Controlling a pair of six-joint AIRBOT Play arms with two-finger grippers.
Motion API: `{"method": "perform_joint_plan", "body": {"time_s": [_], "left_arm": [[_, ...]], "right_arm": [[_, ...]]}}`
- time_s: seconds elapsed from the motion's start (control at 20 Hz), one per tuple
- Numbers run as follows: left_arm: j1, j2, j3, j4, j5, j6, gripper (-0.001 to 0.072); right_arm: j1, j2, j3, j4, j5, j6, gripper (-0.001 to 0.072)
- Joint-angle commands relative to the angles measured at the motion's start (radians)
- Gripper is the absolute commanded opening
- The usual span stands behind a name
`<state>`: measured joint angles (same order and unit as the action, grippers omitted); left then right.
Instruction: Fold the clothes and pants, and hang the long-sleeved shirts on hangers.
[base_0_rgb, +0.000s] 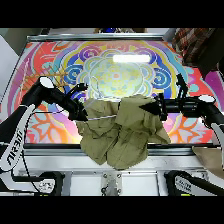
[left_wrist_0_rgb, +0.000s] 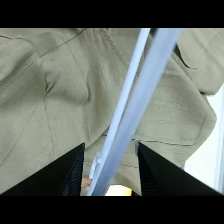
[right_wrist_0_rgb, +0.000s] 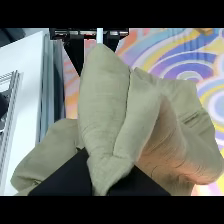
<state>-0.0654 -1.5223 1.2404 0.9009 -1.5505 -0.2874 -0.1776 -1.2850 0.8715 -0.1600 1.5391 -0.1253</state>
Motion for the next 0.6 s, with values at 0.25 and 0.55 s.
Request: {"method": "perform_joint_plan", "body": {"time_s": [0.25,0.55], "left_arm": [[-0.001,0.014,0.0,0.051,0.018,-0.028,0.0321],[0.0,0.014,0.0,0.043,0.055,-0.077,0.0321]], "right_arm": [[0.0,0.033,0.001,0.055,0.014,-0.003,0.0008],[0.001,0.038,0.001,0.085,0.035,-0.003,0.0008]]}}
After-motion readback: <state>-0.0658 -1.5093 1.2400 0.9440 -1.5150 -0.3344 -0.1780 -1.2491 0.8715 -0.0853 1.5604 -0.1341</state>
